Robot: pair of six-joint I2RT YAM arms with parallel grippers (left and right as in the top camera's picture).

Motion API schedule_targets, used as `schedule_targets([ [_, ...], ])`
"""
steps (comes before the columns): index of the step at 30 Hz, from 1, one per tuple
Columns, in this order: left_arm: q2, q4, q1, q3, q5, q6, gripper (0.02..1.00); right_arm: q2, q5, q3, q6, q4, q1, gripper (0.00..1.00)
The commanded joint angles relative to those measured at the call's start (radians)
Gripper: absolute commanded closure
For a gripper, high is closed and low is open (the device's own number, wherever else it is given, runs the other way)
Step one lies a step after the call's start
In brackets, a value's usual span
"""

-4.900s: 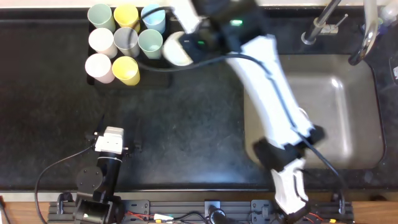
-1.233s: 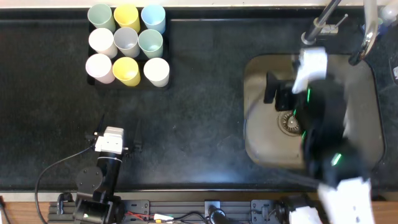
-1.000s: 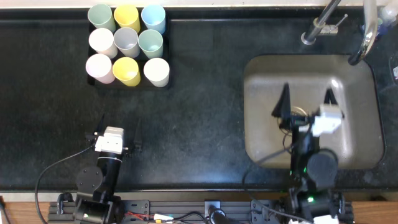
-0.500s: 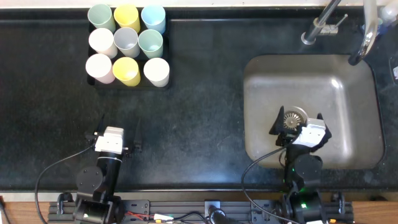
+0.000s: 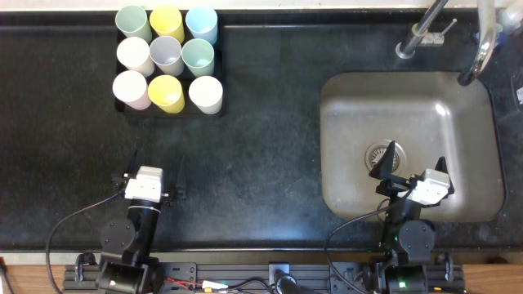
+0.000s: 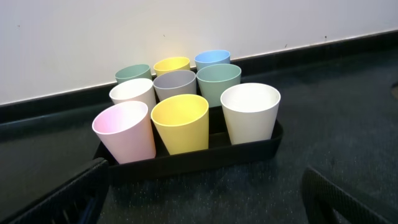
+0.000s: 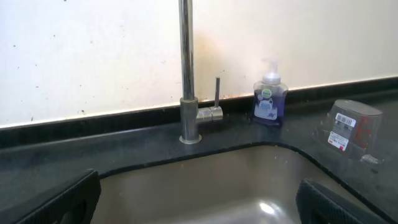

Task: Store Cups

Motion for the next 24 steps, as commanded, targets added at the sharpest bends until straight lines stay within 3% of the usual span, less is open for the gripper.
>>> schedule_targets([
  [1,-0.007,-0.002,0.002,-0.001,0.006,0.014,0.020,-0.012,0.010,-0.013,0.004,0.005,-0.005,0.005],
  [16,-0.007,-0.002,0.002,-0.001,0.006,0.014,0.020,-0.012,0.010,-0.013,0.004,0.006,-0.007,0.005],
  [24,-0.007,-0.002,0.002,-0.001,0.006,0.014,0.020,-0.012,0.011,-0.013,0.004,0.006,-0.068,0.003],
])
